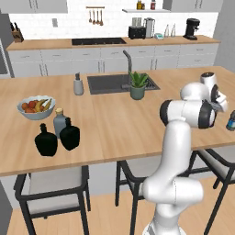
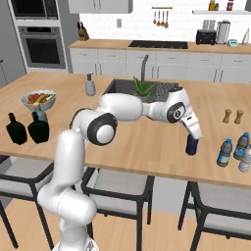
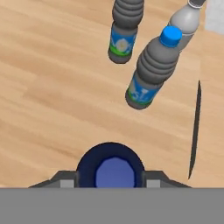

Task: Move the plastic bottles in the middle to the plastics group, and the glass bottles in the middle to the glass group.

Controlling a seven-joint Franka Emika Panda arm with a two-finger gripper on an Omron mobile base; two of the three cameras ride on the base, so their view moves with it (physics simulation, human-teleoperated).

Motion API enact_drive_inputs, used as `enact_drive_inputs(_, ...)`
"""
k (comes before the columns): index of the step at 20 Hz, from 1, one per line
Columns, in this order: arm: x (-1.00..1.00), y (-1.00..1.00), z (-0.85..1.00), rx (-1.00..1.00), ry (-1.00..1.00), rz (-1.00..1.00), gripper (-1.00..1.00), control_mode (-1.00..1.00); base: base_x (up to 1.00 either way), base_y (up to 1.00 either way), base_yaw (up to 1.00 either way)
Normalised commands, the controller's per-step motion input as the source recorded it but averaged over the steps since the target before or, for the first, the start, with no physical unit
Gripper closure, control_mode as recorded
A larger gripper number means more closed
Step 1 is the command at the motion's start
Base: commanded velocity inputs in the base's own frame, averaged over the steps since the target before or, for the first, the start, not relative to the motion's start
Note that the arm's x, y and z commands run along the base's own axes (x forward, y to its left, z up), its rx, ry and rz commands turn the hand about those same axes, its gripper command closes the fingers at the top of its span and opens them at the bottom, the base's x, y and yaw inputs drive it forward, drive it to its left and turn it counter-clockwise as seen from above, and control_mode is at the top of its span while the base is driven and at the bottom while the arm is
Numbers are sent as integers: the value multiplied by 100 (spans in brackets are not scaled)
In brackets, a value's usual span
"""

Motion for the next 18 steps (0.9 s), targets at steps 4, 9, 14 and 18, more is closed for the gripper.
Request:
enact_drive_inputs(4,-6,-57,0,3,0,-32,100,-100,0,0,0)
enact_drive_inputs(9,-1,-22,0,2,0,-18,100,-100,0,0,0)
enact_drive_inputs(14,-2,-14,-28,0,0,-13,100,-100,0,0,0)
enact_drive_inputs(18,0,0,-15,0,0,-9,100,-100,0,0,0)
